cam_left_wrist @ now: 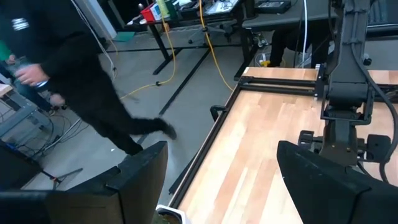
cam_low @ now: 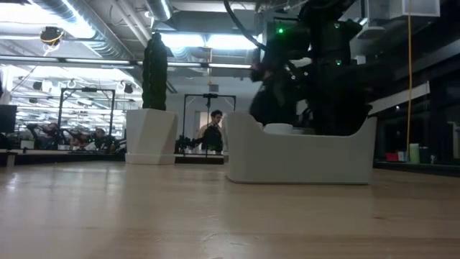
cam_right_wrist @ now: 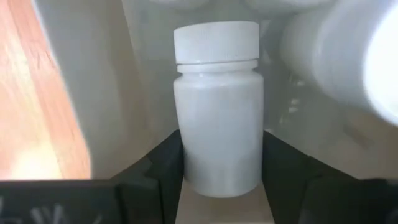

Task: Pick and place pill bottles into a basket
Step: Adjust the white pill bottle in the gray bin

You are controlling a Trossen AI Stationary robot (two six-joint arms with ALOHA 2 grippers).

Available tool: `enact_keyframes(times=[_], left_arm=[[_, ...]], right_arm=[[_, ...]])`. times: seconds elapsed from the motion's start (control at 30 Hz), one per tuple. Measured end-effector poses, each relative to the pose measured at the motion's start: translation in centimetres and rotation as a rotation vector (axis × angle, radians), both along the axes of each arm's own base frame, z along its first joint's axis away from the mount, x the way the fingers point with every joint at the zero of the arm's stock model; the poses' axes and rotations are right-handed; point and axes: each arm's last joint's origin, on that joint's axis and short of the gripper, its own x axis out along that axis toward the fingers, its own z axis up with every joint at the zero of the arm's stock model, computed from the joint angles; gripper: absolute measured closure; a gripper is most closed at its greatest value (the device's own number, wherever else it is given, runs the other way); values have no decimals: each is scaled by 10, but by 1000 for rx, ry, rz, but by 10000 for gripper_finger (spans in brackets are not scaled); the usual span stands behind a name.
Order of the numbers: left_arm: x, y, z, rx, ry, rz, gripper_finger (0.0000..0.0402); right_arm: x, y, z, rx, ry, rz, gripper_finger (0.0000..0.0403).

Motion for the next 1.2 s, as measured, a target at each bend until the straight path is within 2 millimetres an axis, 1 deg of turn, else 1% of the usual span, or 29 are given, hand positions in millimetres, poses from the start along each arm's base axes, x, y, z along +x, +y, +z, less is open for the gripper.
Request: enact_keyframes(times=[0.3, 0.5, 0.67, 0.8, 0.93, 1.1, 1.2], left_arm=[[0, 0, 0, 11, 9, -8, 106], [0, 0, 0, 12, 11, -9, 106], [0, 0, 0, 18, 15, -12, 106], [0, 0, 0, 18, 15, -13, 106], [0, 0, 0, 19, 16, -13, 106], [0, 0, 0, 24, 20, -16, 106], [0, 0, 0, 23, 20, -16, 106]], right_arm=[[-2, 0, 14, -6, 74, -31, 234], [4, 2, 30, -17, 71, -26, 234], [9, 4, 50, -36, 68, -24, 234], [6, 4, 67, -53, 122, -23, 234], [5, 7, 84, -84, 129, -7, 234], [1, 8, 106, -112, 49, -3, 234], [-6, 4, 121, -180, -27, -22, 234]])
